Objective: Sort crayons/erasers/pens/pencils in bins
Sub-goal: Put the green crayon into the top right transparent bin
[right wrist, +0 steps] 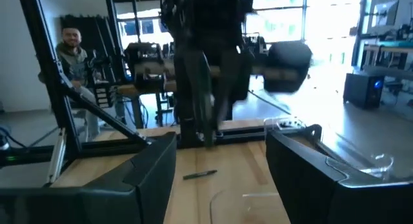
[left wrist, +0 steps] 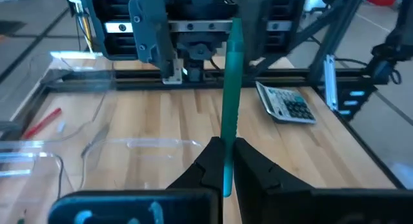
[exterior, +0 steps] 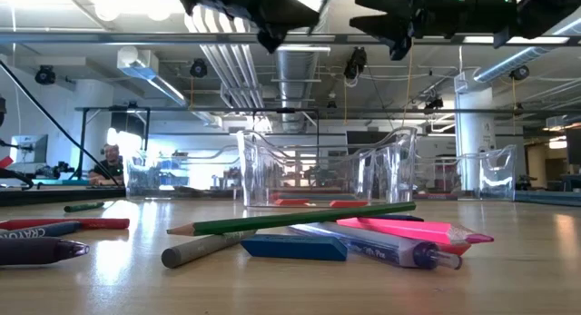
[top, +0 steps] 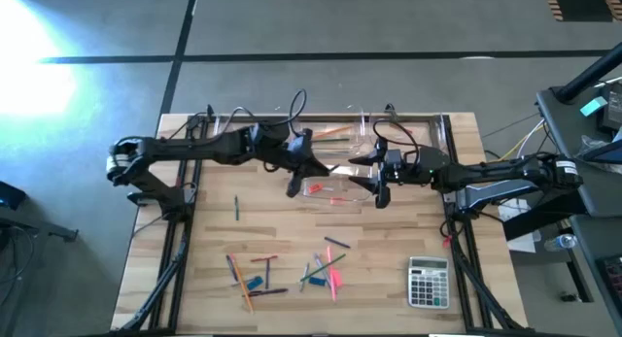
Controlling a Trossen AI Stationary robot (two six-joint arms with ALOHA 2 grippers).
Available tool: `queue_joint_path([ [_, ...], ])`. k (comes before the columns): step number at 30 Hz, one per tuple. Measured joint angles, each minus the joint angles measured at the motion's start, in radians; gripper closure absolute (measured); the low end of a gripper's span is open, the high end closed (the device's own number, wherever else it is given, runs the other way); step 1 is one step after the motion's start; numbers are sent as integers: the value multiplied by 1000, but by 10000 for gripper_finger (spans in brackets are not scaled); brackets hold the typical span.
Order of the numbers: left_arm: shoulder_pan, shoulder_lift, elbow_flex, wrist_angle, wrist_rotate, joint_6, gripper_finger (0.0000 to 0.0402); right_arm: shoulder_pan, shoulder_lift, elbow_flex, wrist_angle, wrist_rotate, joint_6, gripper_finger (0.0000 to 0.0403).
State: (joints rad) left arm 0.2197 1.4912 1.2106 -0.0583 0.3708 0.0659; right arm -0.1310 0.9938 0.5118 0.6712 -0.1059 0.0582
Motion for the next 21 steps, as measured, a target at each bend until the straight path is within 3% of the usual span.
queue_joint_path([
  [12, 2, 61, -3, 124, 32, -8, 401, 0, 115, 102, 0, 5, 27, 103],
  [16, 2, 61, -3, 127, 32, -10, 401, 0, 144, 143, -1, 9, 33, 119],
  [21, 2, 61, -6, 128, 32, -10, 401, 0, 161, 165, -26, 9, 54, 186],
])
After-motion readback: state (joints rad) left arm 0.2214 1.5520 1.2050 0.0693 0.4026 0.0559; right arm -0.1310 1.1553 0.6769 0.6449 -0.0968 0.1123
